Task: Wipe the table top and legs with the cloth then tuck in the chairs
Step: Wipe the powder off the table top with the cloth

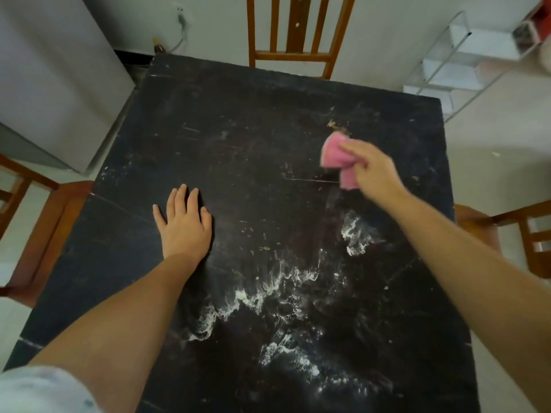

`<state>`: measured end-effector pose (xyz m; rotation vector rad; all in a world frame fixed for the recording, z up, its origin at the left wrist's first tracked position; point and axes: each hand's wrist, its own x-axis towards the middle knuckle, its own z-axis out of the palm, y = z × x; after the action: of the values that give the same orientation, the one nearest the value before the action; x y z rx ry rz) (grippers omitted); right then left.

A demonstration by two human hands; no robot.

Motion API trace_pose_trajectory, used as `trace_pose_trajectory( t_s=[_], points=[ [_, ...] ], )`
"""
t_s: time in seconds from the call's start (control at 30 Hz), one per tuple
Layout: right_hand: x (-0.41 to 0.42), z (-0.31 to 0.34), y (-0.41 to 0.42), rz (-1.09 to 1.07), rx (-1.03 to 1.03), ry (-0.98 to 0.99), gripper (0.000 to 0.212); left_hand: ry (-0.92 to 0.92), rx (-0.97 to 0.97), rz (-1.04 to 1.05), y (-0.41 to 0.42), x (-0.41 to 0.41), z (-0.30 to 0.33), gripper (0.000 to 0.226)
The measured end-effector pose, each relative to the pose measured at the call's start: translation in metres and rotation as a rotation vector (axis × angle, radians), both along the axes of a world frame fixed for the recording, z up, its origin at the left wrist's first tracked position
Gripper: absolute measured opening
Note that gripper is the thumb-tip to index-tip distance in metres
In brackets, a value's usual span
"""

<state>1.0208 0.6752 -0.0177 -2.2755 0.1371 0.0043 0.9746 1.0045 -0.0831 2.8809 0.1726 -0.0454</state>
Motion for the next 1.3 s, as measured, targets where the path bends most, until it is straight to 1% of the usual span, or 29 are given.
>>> trace_pose_trajectory(
  t_s=[0.07,0.13,0.17,0.27,0.3,0.33,0.4,0.43,0.47,0.5,0.57,0.6,0.67,0.7,0.77,0.87,0.9,0.93,0.97,1.03,1.07,1.1,1.13,1.17,1.2,1.23,1.3],
  points=[
    [0.019,-0.029,-0.031,0.019,-0.235,0.079,0.047,-0.005,-0.005,0.002,0.0,0.0,-0.001,0.046],
    [0.006,-0.057,-0.031,0.132,-0.382,0.046,0.049,-0.012,-0.009,0.0,0.0,0.0,-0.002,0.045],
    [-0.011,-0.064,-0.022,0.189,-0.403,0.0,0.055,-0.014,-0.011,-0.004,0.0,0.0,-0.002,0.045],
    [-0.091,-0.066,0.019,0.409,-0.335,-0.029,0.08,-0.006,-0.005,-0.001,-0.002,0.0,0.0,0.045],
    [-0.121,-0.064,0.036,0.462,-0.298,-0.033,0.085,-0.002,0.003,-0.001,-0.003,0.0,0.0,0.045],
    [-0.145,-0.061,0.049,0.517,-0.253,-0.021,0.085,-0.002,0.014,-0.002,-0.003,0.0,0.002,0.045],
    [-0.166,-0.045,0.059,0.589,-0.11,0.04,0.069,-0.005,0.032,-0.012,-0.004,0.0,0.004,0.045],
    [-0.159,-0.029,0.055,0.547,-0.032,0.088,0.059,-0.009,0.036,-0.026,-0.006,-0.001,0.004,0.044],
    [-0.144,-0.013,0.046,0.467,0.017,0.136,0.054,-0.017,0.037,-0.051,-0.009,-0.002,0.005,0.043],
    [-0.126,0.001,0.034,0.364,0.042,0.135,0.051,-0.025,0.038,-0.081,-0.013,-0.004,0.004,0.042],
    [-0.083,0.012,-0.009,0.166,-0.029,0.06,0.049,-0.029,0.04,-0.131,-0.022,-0.009,0.002,0.041],
    [-0.062,0.008,-0.034,0.088,-0.095,0.058,0.048,-0.027,0.039,-0.137,-0.026,-0.011,0.001,0.041],
    [-0.04,-0.016,-0.078,0.023,-0.247,0.133,0.048,-0.025,0.03,-0.123,-0.029,-0.014,0.0,0.042],
    [-0.042,-0.032,-0.086,0.031,-0.303,0.15,0.05,-0.024,0.027,-0.118,-0.03,-0.015,-0.001,0.042],
    [-0.067,-0.055,-0.074,0.088,-0.387,0.094,0.057,-0.021,0.031,-0.125,-0.03,-0.014,-0.001,0.042],
    [-0.142,-0.065,-0.013,0.249,-0.342,0.017,0.076,-0.013,0.038,-0.111,-0.03,-0.014,0.0,0.043],
    [-0.169,-0.064,0.008,0.316,-0.313,0.002,0.079,-0.006,0.038,-0.105,-0.031,-0.015,0.001,0.043],
    [-0.189,-0.063,0.027,0.386,-0.276,0.002,0.078,0.0,0.039,-0.099,-0.034,-0.016,0.002,0.044],
    [-0.201,-0.06,0.038,0.454,-0.223,0.017,0.072,0.009,0.038,-0.086,-0.036,-0.016,0.003,0.045],
    [-0.199,-0.046,0.045,0.56,-0.056,0.067,0.053,0.031,0.026,-0.048,-0.042,-0.018,0.004,0.046],
    [-0.188,-0.033,0.037,0.541,0.051,0.049,0.044,0.04,0.019,-0.033,-0.045,-0.019,0.003,0.047],
    [-0.173,-0.019,0.023,0.461,0.146,-0.003,0.039,0.048,0.011,-0.024,-0.047,-0.021,0.003,0.048],
    [-0.155,-0.01,0.002,0.328,0.173,-0.051,0.038,0.052,0.005,-0.021,-0.049,-0.022,0.001,0.049],
    [-0.134,-0.004,-0.026,0.198,0.108,-0.066,0.039,0.051,0.002,-0.02,-0.049,-0.023,0.0,0.049],
    [-0.113,-0.003,-0.059,0.092,-0.046,-0.045,0.041,0.048,0.002,-0.019,-0.049,-0.023,-0.001,0.049],
    [-0.097,-0.007,-0.093,0.036,-0.203,0.015,0.043,0.042,0.003,-0.017,-0.049,-0.024,-0.002,0.049],
    [-0.091,-0.025,-0.139,0.002,-0.381,0.121,0.048,0.026,-0.003,-0.015,-0.049,-0.024,-0.003,0.049]
  ],
)
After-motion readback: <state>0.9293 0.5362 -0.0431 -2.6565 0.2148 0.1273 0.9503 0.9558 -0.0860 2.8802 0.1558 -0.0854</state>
